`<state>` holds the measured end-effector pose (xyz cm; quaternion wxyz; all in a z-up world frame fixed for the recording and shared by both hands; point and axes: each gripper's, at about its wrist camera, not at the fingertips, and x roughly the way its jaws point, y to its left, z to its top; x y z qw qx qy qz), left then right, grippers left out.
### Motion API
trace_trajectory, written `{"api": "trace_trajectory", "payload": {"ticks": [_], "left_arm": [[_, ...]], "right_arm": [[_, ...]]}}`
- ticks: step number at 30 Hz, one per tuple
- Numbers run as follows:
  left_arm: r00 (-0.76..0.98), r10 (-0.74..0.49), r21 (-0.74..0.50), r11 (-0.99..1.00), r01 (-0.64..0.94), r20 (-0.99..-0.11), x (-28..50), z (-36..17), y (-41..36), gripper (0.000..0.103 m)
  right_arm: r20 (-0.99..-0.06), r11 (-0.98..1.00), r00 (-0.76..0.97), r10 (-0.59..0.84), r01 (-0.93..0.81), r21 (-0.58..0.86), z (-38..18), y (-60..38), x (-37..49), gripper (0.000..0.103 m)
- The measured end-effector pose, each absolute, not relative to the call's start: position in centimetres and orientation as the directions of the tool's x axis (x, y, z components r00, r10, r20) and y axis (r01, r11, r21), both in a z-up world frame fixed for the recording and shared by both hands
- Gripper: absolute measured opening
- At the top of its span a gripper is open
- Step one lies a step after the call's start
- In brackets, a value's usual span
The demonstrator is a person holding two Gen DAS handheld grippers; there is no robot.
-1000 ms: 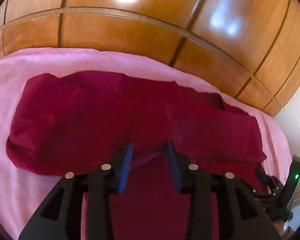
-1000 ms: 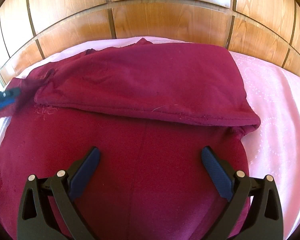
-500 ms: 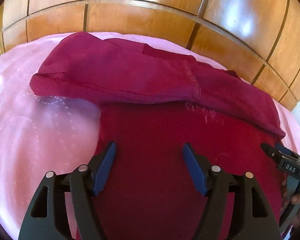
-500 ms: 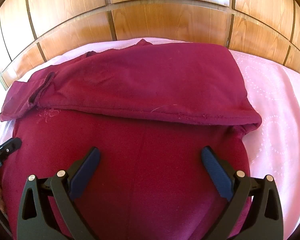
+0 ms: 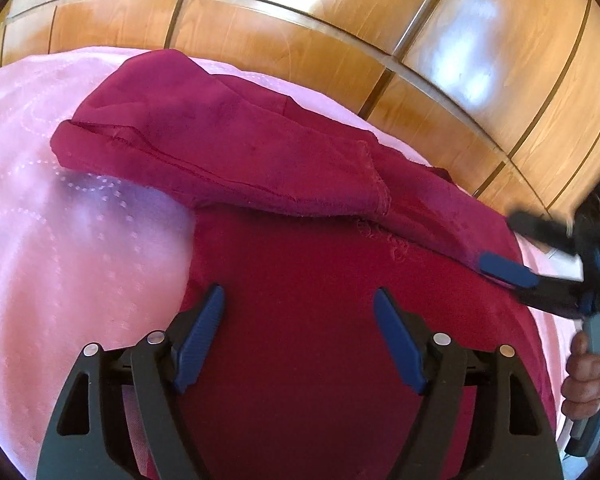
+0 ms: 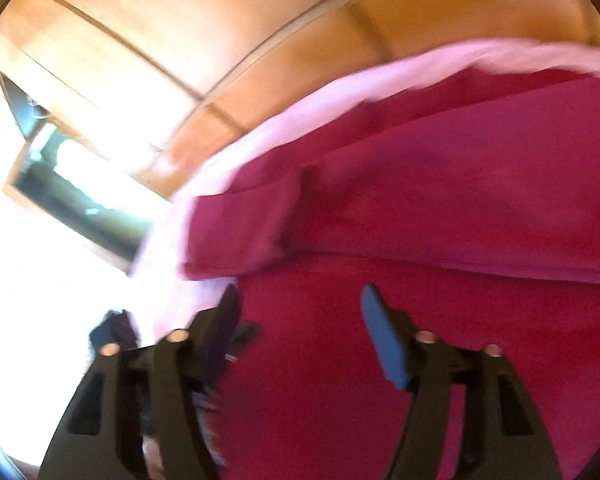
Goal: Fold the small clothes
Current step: 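Grasp the folded edge with the left gripper and tuck it over the body, then grasp the sleeve with the right gripper and fold it across the sweater body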
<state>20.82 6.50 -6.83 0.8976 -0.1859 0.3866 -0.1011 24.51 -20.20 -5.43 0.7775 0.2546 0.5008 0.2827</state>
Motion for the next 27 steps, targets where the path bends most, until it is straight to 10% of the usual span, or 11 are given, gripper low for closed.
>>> {"api": "trace_trajectory", "payload": {"ticks": [9,14,27], "left_arm": [[0.685,-0.349,-0.443,0.896,0.043,-0.640,20.6,-7.0,7.0,0.077],[0.685,-0.357,-0.451,0.891,0.046,-0.635,20.5,-7.0,7.1,0.078],[0.680,-0.342,-0.432,0.901,0.041,-0.649,20.7,-7.0,6.8,0.078]], "right_arm": [[-0.638,0.659,0.230,0.735,-0.017,0.752,-10.0,-14.7,30.0,0.063],[-0.669,0.697,0.250,0.700,-0.038,0.716,-9.8,-12.9,30.6,0.009],[-0.606,0.886,0.647,0.463,-0.358,0.295,7.4,-16.3,26.1,0.008]]}}
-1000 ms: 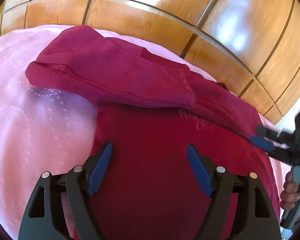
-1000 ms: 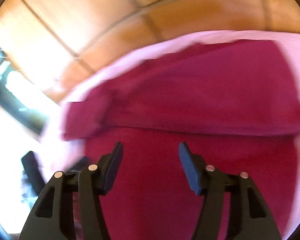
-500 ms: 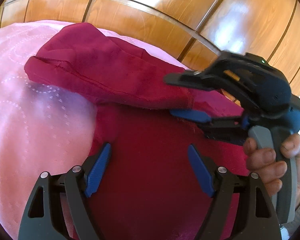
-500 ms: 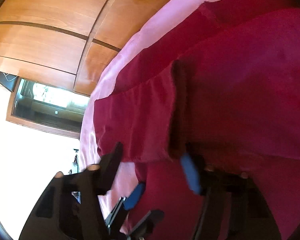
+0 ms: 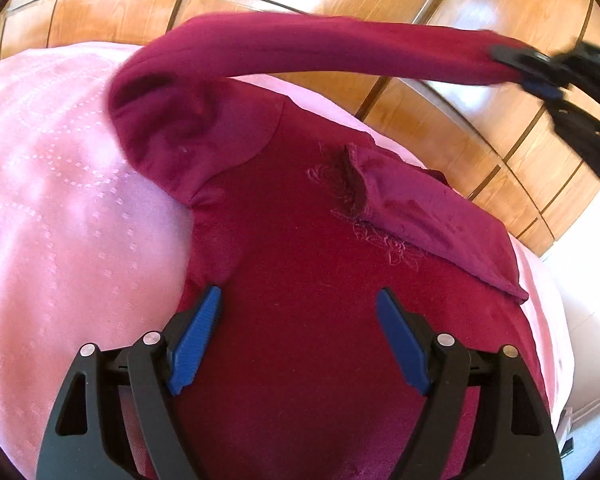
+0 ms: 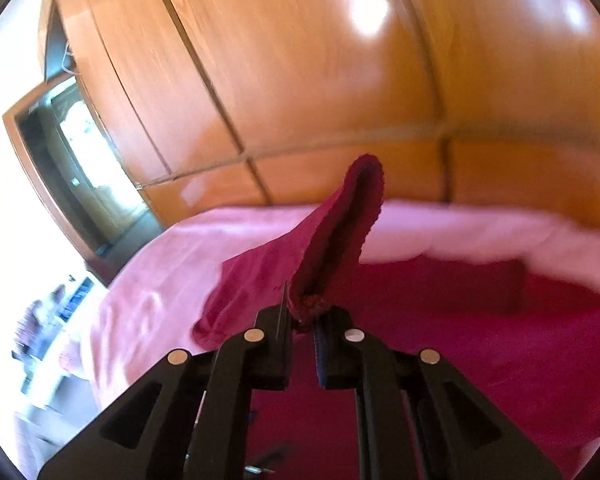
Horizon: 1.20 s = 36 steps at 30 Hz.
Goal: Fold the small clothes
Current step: 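Grasp the sleeve with the right gripper and fold it across the sweater body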
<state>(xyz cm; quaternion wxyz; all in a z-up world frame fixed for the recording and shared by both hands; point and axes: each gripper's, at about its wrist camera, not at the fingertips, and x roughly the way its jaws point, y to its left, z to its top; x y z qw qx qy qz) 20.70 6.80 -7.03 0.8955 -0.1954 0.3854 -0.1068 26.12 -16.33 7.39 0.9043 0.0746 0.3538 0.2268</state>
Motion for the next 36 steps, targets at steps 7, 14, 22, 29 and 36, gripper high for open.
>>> {"api": "trace_trajectory", "payload": {"ticks": [7,14,22,29,36], "left_arm": [[0.675,-0.325,-0.410,0.912,0.037,-0.662,21.0,-7.0,6.0,0.079],[0.668,-0.303,-0.378,0.925,0.035,-0.680,21.3,-7.1,4.8,0.079],[0.642,-0.246,-0.291,0.956,0.037,-0.726,21.4,-6.0,3.6,0.078],[0.716,-0.248,-0.288,0.955,0.068,-0.652,21.5,-2.2,4.5,0.079],[0.749,-0.304,-0.279,0.946,0.165,-0.589,25.1,0.8,3.0,0.079]], "right_arm": [[-0.654,0.947,0.692,0.305,-0.149,0.284,5.2,-26.4,24.6,0.008],[-0.746,0.945,0.628,0.223,0.049,0.324,-1.5,-33.1,23.3,0.008],[-0.771,0.900,0.587,0.250,0.154,0.409,-5.8,-36.6,22.3,0.009],[-0.713,0.896,0.660,0.235,0.138,0.422,-3.6,-38.1,19.4,0.059],[-0.682,0.926,0.696,0.225,0.065,0.373,-1.1,-36.6,20.0,0.059]]}}
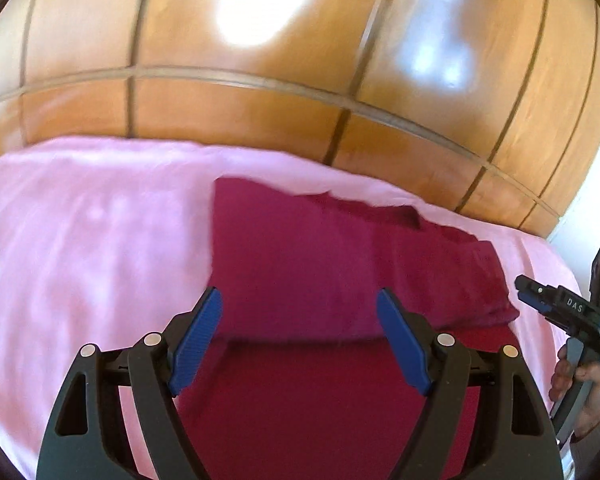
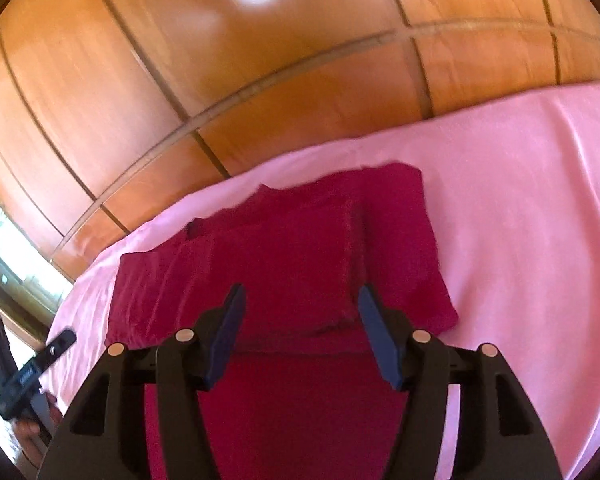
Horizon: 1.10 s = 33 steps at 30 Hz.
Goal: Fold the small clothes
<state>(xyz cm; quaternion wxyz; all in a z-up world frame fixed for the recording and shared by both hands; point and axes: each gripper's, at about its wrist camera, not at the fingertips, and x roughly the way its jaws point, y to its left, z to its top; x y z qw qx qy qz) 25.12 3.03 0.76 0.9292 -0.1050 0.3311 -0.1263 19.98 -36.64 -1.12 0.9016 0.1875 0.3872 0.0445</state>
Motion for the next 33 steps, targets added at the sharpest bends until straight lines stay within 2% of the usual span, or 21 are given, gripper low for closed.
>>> {"api": "trace_trajectory", "payload": {"ticks": [7,11,13,15,17,20,21,23,25,26,27,28,33], "left_arm": [[0.716,-0.322,-0.245,0.946,0.214,-0.619,32.3,-0.6,-0.4,0.078],[0.681,-0.284,-0.238,0.957,0.164,-0.675,36.0,-2.8,-0.1,0.078],[0.660,-0.240,-0.226,0.968,0.108,-0.712,37.3,-4.6,1.0,0.075],[0.650,-0.275,-0.268,0.957,0.113,-0.708,37.8,-6.2,2.3,0.072],[0.663,-0.281,-0.269,0.955,0.124,-0.694,37.3,-6.4,2.6,0.070],[0.677,-0.291,-0.311,0.945,0.096,-0.676,37.0,-6.6,3.7,0.062],[0.679,-0.293,-0.325,0.942,0.084,-0.673,36.8,-6.5,4.0,0.061],[0.687,-0.237,-0.276,0.959,0.055,-0.687,36.2,-6.0,3.6,0.061],[0.706,-0.132,-0.164,0.986,0.022,-0.696,35.2,-5.0,2.5,0.061],[0.719,-0.105,-0.131,0.991,0.020,-0.687,34.5,-4.5,2.1,0.065],[0.735,-0.092,-0.107,0.994,0.027,-0.672,33.5,-4.0,1.7,0.072],[0.747,-0.094,-0.099,0.994,0.038,-0.658,32.6,-3.6,1.4,0.074],[0.770,-0.115,-0.088,0.993,0.077,-0.628,29.9,-2.5,0.5,0.074]], "right_arm": [[-0.743,0.961,0.648,0.167,0.063,0.270,-3.6,-34.9,24.2,0.059],[-0.762,0.969,0.629,0.151,0.059,0.240,-5.4,-34.4,25.4,0.060],[-0.773,0.973,0.617,0.144,0.052,0.223,-6.6,-33.9,25.6,0.061],[-0.773,0.980,0.623,0.125,0.043,0.193,-7.6,-33.2,25.6,0.064],[-0.780,0.991,0.618,0.099,0.011,0.135,-7.9,-32.0,25.8,0.077],[-0.793,0.999,0.607,0.050,-0.022,0.046,-8.5,-30.5,26.2,0.087],[-0.793,0.999,0.608,0.041,-0.024,0.033,-8.6,-30.3,26.3,0.088],[-0.790,0.999,0.612,0.046,-0.022,0.041,-8.8,-30.5,26.2,0.088],[-0.787,0.998,0.615,0.056,-0.021,0.055,-8.8,-30.8,26.1,0.088],[-0.786,0.998,0.615,0.058,-0.021,0.057,-8.8,-30.8,26.1,0.088],[-0.786,0.998,0.616,0.057,-0.022,0.055,-8.8,-30.8,25.9,0.089],[-0.786,0.998,0.616,0.055,-0.023,0.052,-8.8,-30.7,25.9,0.089],[-0.785,0.999,0.618,0.053,-0.024,0.048,-8.6,-30.6,25.7,0.090]]}}
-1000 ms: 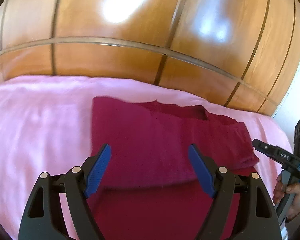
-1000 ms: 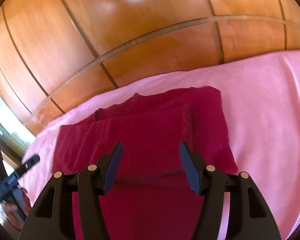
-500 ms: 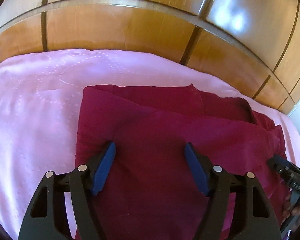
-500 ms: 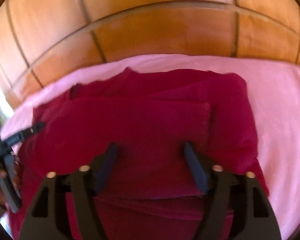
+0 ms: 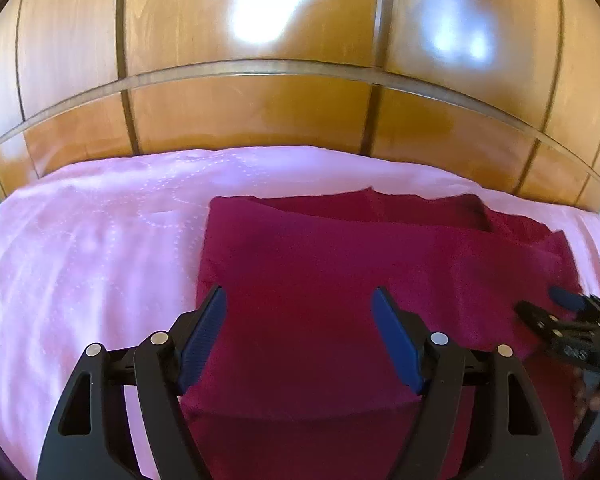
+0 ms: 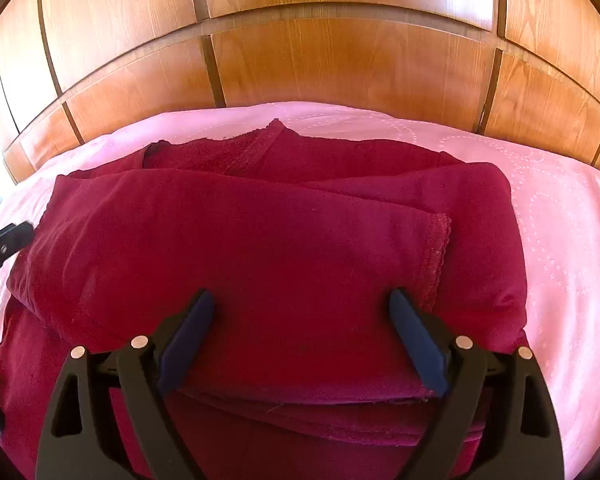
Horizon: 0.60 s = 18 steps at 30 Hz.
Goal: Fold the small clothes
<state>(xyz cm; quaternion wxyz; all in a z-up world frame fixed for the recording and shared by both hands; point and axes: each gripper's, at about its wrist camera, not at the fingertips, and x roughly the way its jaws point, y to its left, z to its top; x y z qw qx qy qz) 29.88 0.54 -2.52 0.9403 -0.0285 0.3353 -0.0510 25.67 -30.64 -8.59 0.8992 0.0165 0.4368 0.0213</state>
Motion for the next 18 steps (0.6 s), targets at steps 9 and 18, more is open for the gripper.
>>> {"api": "trace_trajectory", "payload": {"ticks": [9,18], "left_arm": [[0.781,-0.149,-0.082,0.989,0.125,-0.607,28.4,-2.4,-0.7,0.074],[0.759,-0.146,-0.109,0.989,0.100,-0.634,29.0,-3.7,0.1,0.074]], "right_arm": [[-0.784,0.998,0.617,0.063,-0.026,0.060,-8.5,-30.6,25.7,0.092],[-0.784,0.998,0.617,0.065,-0.026,0.063,-8.5,-30.5,25.7,0.093]]}}
